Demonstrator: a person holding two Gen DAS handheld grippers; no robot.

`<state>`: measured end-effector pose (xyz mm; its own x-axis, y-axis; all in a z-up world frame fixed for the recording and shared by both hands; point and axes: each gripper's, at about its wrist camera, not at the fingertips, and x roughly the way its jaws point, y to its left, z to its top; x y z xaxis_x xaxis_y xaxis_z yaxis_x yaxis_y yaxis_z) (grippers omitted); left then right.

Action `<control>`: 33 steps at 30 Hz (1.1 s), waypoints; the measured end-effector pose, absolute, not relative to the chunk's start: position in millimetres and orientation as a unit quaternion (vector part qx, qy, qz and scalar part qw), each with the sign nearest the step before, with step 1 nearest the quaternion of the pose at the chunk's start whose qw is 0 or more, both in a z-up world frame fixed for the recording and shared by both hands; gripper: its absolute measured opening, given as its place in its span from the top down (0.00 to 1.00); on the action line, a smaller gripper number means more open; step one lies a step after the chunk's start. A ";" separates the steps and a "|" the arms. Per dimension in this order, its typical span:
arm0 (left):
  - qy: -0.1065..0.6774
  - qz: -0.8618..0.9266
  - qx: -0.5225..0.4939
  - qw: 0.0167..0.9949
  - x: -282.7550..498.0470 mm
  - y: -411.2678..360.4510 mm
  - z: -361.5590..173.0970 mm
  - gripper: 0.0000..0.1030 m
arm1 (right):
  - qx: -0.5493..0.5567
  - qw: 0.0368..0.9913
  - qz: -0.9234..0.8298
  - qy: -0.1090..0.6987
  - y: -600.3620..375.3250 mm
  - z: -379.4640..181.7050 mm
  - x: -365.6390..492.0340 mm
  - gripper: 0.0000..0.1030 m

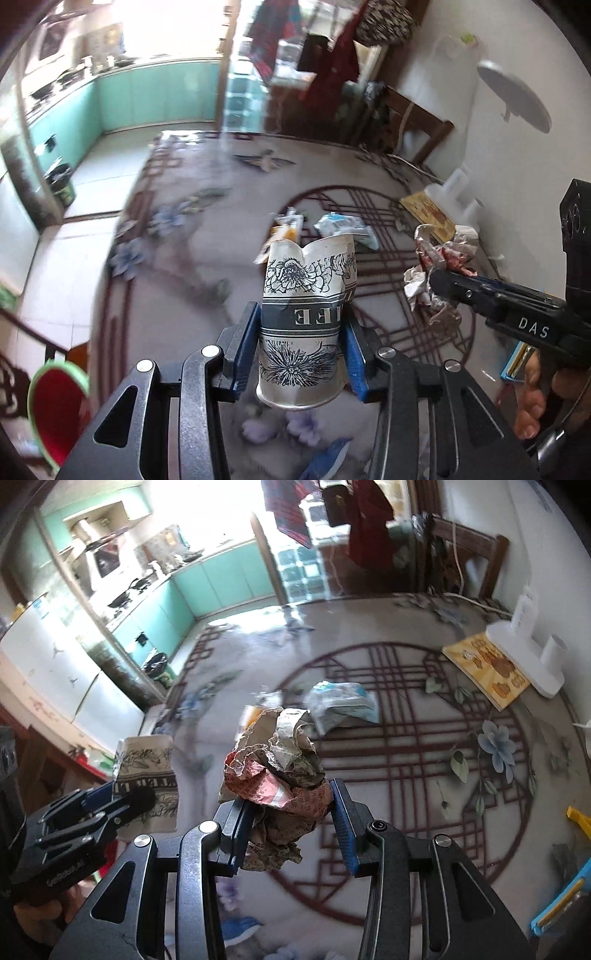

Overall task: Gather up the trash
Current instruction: 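Carry the paper cup and crumpled paper over the red bucket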

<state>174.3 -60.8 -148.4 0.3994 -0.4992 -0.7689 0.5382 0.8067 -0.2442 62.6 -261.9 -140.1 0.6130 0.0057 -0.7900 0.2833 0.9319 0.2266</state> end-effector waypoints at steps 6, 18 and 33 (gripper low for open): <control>0.437 -0.282 -0.005 0.854 152.2 -10.5 -136.3 0.61 | 0.149 0.892 -0.061 0.423 -232.5 -129.0 55.0 0.62; 0.425 -0.267 -0.021 0.865 119.0 38.2 -122.1 0.61 | 0.122 0.899 -0.039 0.419 -180.9 -119.3 42.0 0.62; 0.432 -0.252 -0.020 0.866 109.5 66.1 -121.8 0.61 | 0.125 0.901 -0.030 0.414 -147.4 -119.2 32.7 0.62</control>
<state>109.5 66.1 -121.8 0.5004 -0.4529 -0.7378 0.4187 0.8726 -0.2517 32.7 -147.4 -119.2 0.6549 0.0490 -0.7541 0.1578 0.9670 0.1999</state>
